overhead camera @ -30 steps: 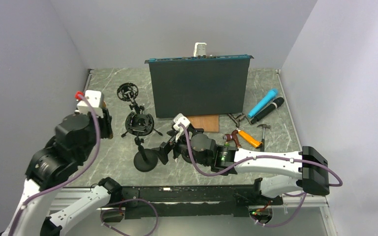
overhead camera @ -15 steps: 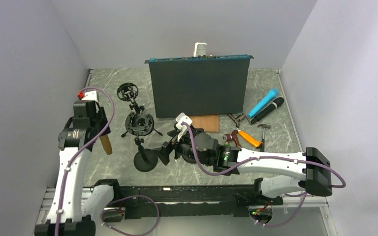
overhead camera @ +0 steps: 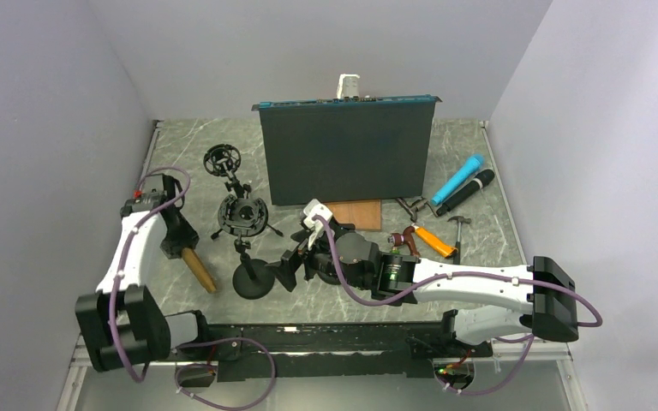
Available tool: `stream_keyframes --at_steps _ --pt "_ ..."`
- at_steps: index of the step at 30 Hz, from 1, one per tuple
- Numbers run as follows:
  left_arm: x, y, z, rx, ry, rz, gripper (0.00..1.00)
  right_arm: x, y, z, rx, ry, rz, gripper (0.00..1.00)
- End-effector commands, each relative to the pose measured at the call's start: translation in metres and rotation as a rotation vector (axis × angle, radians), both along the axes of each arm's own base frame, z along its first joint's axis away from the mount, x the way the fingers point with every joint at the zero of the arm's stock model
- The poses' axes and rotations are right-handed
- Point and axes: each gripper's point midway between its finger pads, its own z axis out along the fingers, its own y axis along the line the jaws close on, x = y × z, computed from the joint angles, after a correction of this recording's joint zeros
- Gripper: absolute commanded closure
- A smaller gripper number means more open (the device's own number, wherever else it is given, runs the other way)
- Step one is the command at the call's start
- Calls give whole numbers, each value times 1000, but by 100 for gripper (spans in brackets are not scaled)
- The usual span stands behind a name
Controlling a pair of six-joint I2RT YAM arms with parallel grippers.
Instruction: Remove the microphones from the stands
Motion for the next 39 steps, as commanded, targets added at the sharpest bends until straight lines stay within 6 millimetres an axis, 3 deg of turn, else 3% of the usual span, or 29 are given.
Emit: stream_keyframes --at_steps 1,4,13,16,20,25,28,29,36,39 --pt "-8 -1 -25 -32 81 134 100 1 2 23 62 -13 4 0" --pt "-16 -2 -47 -50 148 180 100 1 2 23 67 -10 -2 0" --pt "-28 -3 -83 -63 275 194 100 -1 2 19 55 -2 9 0" --pt "-32 -10 -91 -103 318 193 80 -1 5 21 54 -5 18 0" --pt "-35 -14 -95 -124 319 201 66 -1 8 21 47 0 21 0" --pt "-33 -11 -82 -105 276 220 49 -2 10 19 41 9 26 0" --pt "-29 -9 -70 -94 236 225 17 -1 13 19 30 13 26 0" --pt "-28 -7 -65 -85 220 228 13 -1 14 17 21 18 28 0" --pt "-22 -1 -21 -46 68 215 5 1 25 16 -13 50 24 0" --pt "-13 -9 5 -71 -64 134 5 3 28 16 -15 74 16 0"
